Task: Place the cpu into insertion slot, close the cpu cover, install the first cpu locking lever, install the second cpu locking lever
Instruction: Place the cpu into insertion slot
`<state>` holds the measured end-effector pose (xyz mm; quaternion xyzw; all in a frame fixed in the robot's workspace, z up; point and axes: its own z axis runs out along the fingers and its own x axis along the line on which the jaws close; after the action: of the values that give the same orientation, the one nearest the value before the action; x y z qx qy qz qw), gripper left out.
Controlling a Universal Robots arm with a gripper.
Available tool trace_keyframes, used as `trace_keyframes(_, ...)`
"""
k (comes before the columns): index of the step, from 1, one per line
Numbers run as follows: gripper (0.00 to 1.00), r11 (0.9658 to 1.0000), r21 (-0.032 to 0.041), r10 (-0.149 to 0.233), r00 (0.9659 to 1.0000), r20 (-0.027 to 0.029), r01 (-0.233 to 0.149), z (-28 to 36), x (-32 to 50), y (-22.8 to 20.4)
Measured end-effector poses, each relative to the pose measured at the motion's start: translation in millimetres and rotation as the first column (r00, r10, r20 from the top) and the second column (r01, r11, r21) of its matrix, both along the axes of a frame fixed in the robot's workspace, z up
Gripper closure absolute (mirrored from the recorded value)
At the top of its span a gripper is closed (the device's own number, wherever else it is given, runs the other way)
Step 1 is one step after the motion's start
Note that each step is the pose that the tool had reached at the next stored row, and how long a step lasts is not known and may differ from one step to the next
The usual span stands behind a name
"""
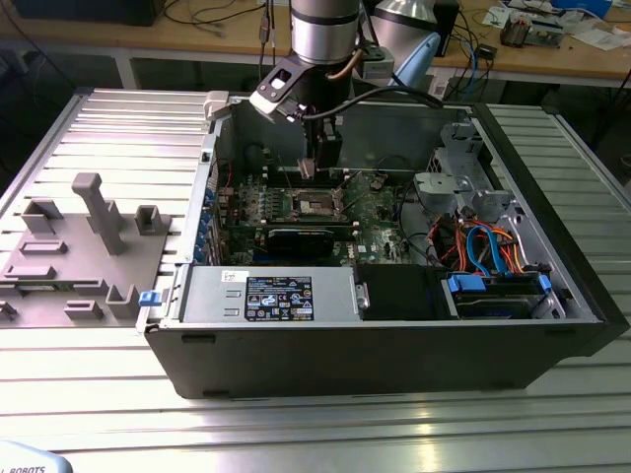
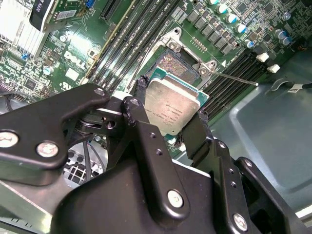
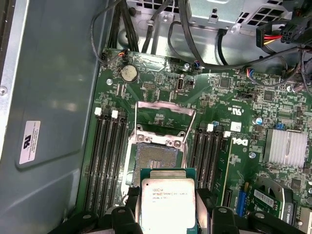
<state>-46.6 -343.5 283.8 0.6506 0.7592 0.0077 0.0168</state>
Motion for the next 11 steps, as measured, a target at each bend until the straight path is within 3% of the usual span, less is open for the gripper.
trace_keyframes(11,0.45,0.9998,0.0,-0.021,0.9998,0.0,0.021,-0.6,-0.1,0.0)
